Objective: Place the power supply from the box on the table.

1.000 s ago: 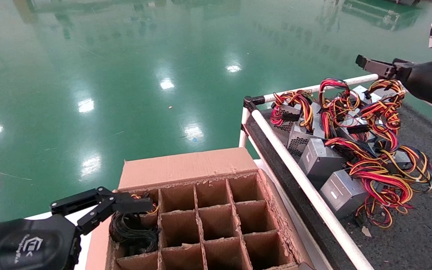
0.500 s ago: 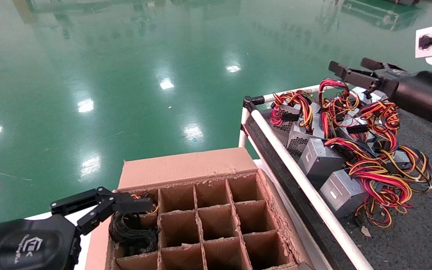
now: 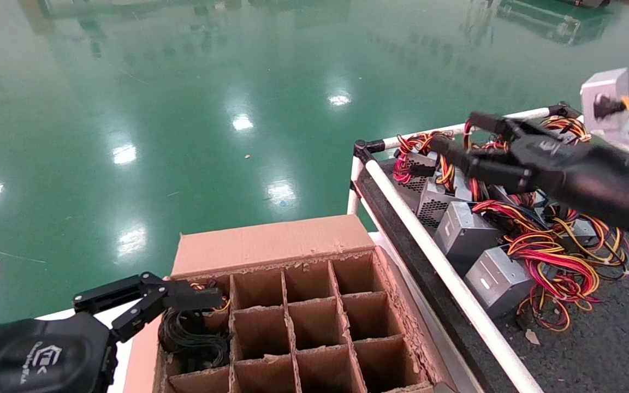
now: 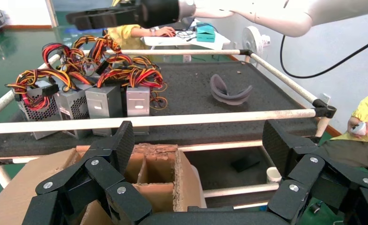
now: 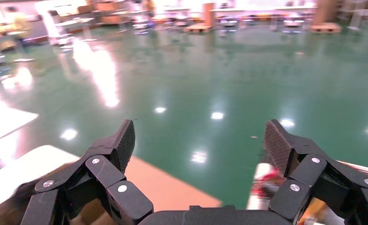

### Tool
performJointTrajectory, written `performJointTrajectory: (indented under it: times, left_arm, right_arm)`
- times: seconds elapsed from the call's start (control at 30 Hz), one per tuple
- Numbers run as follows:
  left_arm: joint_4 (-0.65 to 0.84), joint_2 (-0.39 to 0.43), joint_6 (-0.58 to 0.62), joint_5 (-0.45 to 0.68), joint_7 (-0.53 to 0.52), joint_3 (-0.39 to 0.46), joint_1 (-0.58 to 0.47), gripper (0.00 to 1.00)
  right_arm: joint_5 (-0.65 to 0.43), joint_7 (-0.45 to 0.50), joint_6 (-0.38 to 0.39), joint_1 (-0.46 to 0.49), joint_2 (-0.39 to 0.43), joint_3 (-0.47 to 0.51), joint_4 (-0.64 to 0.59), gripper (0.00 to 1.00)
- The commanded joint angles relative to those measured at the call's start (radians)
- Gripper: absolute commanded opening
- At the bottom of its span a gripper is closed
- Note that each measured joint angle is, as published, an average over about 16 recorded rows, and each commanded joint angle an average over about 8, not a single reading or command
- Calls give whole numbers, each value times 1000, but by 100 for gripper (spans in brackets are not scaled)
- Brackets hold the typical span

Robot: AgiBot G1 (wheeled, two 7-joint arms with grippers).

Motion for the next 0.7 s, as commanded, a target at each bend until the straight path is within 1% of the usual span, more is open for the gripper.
performJointTrajectory:
  times: [0.03, 0.53, 0.7]
  left_arm:
    - [0, 0, 0, 0, 0, 0, 0, 100]
    - [0, 0, 0, 0, 0, 0, 0, 100]
    - [0, 0, 0, 0, 0, 0, 0, 100]
  right_arm:
    - [20, 2, -32, -29, 14, 3, 45, 100]
    - [165, 17, -267, -248, 117, 21, 381, 100]
    - [201, 21, -324, -300, 142, 26, 463, 100]
